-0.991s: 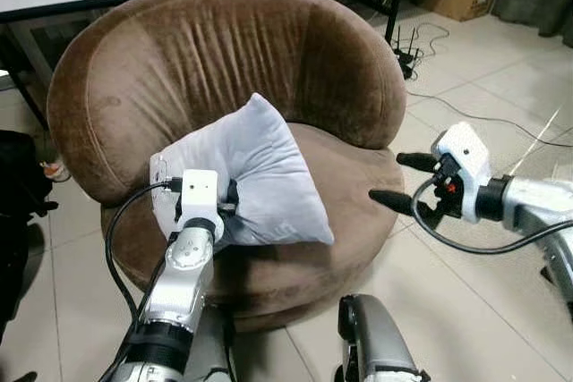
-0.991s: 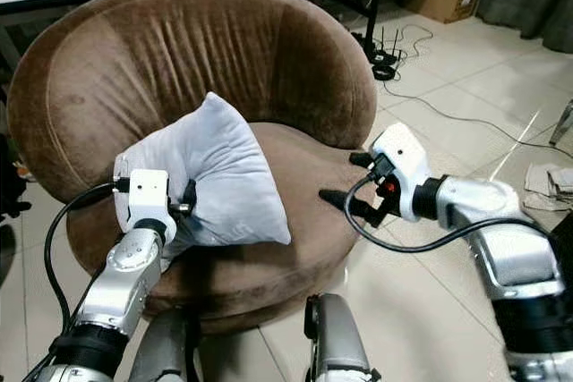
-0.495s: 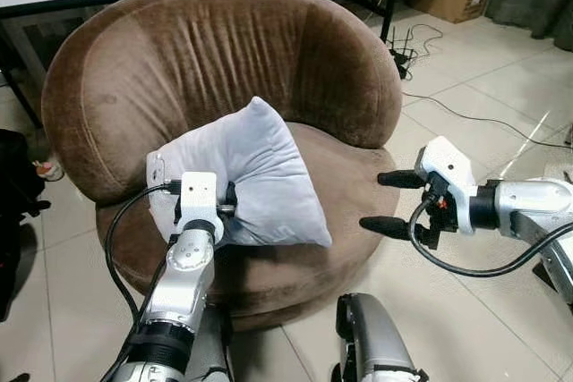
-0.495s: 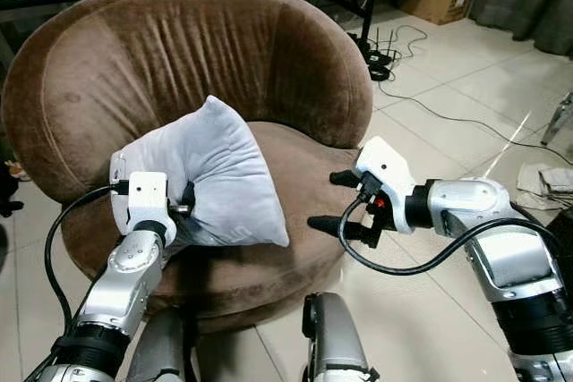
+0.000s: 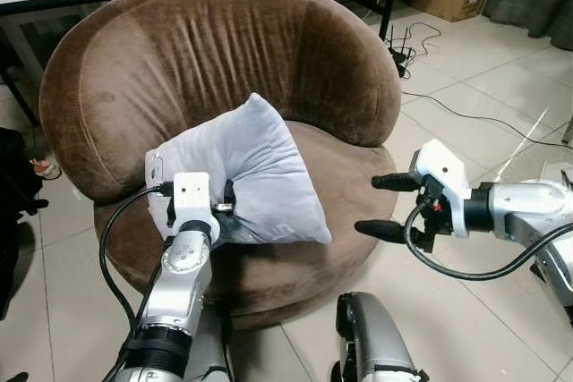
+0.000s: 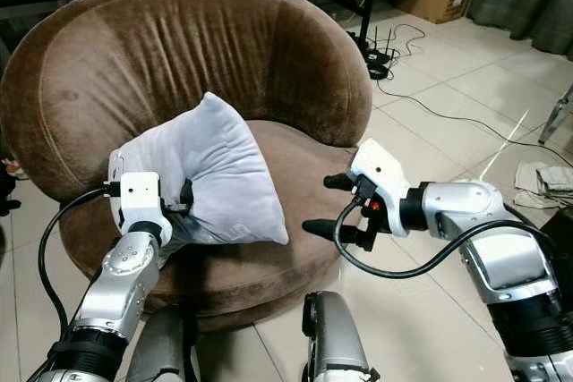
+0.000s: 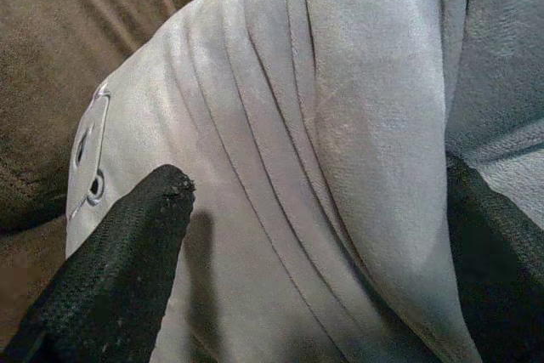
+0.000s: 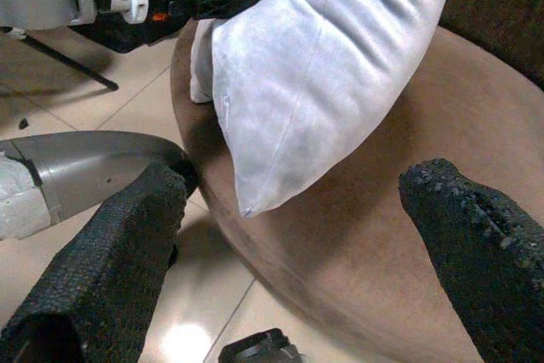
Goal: Move the pillow to the sofa from floor
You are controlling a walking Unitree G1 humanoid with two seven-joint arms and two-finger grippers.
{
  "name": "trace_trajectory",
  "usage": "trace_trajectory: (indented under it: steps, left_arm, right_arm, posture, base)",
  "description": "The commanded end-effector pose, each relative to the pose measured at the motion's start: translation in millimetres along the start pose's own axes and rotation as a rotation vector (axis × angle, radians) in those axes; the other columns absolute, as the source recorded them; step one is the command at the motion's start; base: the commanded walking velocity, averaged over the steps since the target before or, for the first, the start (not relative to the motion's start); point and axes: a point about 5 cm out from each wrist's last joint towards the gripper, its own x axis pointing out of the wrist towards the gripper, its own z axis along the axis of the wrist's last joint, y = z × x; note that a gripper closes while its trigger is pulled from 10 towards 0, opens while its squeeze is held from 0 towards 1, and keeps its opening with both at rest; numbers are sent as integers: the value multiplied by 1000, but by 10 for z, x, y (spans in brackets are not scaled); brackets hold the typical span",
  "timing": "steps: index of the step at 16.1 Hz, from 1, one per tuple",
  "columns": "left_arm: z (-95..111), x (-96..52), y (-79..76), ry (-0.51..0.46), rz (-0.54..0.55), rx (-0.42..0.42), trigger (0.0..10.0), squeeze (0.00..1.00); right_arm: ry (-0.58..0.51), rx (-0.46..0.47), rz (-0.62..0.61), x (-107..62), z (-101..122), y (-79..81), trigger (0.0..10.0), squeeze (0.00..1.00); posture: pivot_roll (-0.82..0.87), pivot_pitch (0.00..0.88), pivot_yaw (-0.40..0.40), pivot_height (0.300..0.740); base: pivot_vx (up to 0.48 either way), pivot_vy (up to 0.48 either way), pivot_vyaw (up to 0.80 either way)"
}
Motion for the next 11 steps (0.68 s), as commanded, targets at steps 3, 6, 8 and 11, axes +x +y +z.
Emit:
trace_trajectory:
  steps: [3, 6, 8, 11]
  left_arm:
    - [-179, -37, 153, 85, 68, 6, 10000, 1000]
    - [-167, -38, 151, 76, 66, -1, 10000, 1000]
    - [-98, -39, 156, 49, 59, -3, 10000, 1000]
    - [-82, -35, 135, 64, 46, -14, 10000, 1000]
  right_arm:
    - [-6, 3, 25, 32, -10, 57, 10000, 0]
    - [-4, 5, 30, 36, -24, 66, 10000, 0]
    - [3, 4, 27, 54, -49, 67, 10000, 0]
    - [5, 3, 26, 73, -65, 69, 10000, 0]
  posture:
    - [-188, 0, -21, 544]
    - [-187, 0, -22, 544]
    - [-186, 0, -21, 544]
    - [-186, 0, -21, 544]
  base:
    - [0, 0, 0]
    - [0, 0, 0]
    - [0, 0, 0]
    - [0, 0, 0]
